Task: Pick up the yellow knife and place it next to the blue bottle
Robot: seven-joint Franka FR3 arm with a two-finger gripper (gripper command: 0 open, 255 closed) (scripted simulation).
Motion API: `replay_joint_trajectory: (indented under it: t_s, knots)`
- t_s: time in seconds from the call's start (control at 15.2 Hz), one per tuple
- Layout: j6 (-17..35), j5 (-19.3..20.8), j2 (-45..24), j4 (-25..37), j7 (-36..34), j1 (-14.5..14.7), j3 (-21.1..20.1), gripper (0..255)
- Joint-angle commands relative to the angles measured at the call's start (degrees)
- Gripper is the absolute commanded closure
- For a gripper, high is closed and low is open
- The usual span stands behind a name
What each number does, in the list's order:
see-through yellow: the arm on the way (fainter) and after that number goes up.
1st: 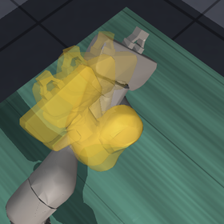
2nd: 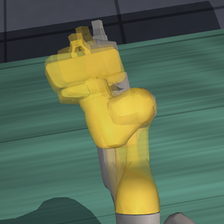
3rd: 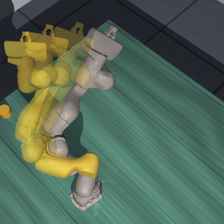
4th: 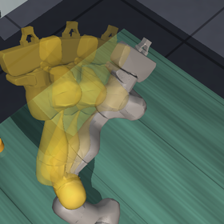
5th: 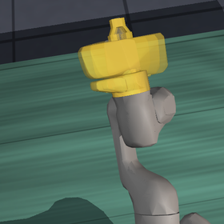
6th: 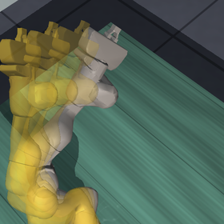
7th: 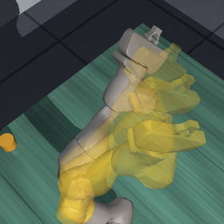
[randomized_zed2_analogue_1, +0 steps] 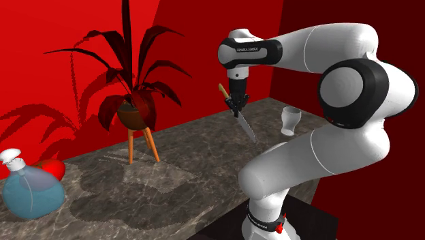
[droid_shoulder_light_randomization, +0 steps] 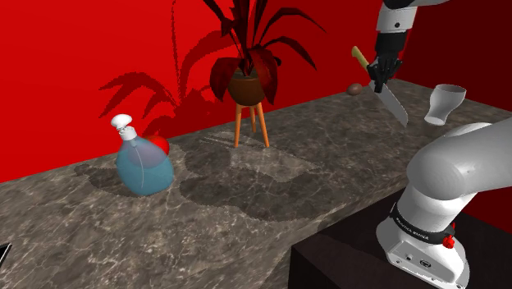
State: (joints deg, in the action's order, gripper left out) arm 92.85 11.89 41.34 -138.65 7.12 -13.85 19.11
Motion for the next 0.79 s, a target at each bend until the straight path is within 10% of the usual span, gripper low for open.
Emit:
replay_joint_trajectory:
  t_s: [0.0, 0.73]
  knots:
    - [-1.58, -0.28, -0.19, 1.75, 0.04, 0.14, -0.28, 255]
    - [-9.49, -1.45, -1.74, 11.17, 0.42, 0.74, -1.47, 255]
